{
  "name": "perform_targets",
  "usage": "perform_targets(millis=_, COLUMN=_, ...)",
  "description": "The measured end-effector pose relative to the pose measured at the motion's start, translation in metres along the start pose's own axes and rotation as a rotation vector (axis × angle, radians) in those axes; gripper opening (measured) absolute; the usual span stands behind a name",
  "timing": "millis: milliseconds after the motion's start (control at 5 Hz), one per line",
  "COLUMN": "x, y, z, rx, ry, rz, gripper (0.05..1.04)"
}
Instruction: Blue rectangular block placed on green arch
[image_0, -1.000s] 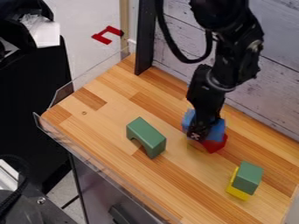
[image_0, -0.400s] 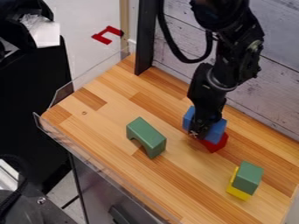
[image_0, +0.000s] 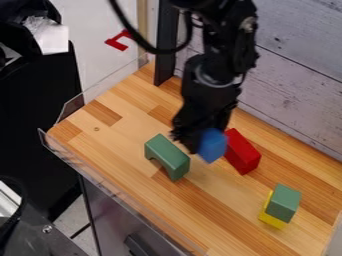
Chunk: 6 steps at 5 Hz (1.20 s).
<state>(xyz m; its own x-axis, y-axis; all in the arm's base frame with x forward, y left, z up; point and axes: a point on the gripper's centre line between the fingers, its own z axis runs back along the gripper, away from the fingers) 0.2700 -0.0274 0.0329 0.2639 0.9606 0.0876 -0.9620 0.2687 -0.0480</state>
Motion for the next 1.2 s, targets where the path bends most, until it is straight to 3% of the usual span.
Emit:
perform_targets(millis=200, x=0.005, y=0.019, z=0.0, rx=-0.002, ry=0.006, rz=-0.011, gripper=0.59)
perform_targets(millis=400, x=0.011, y=0.022, z=-0.002, rx=0.026, ry=0.015, rz=-0.054, gripper=0.59)
perform_targets(millis=800, x=0.019, y=0.012, z=-0.021, rx=0.011, ry=0.011, rz=-0.108, gripper=0.589)
perform_targets(millis=1200, x=0.024, y=0.001, z=-0.031, rx=-0.031, ry=0.021, rz=-0.079, gripper=0.589)
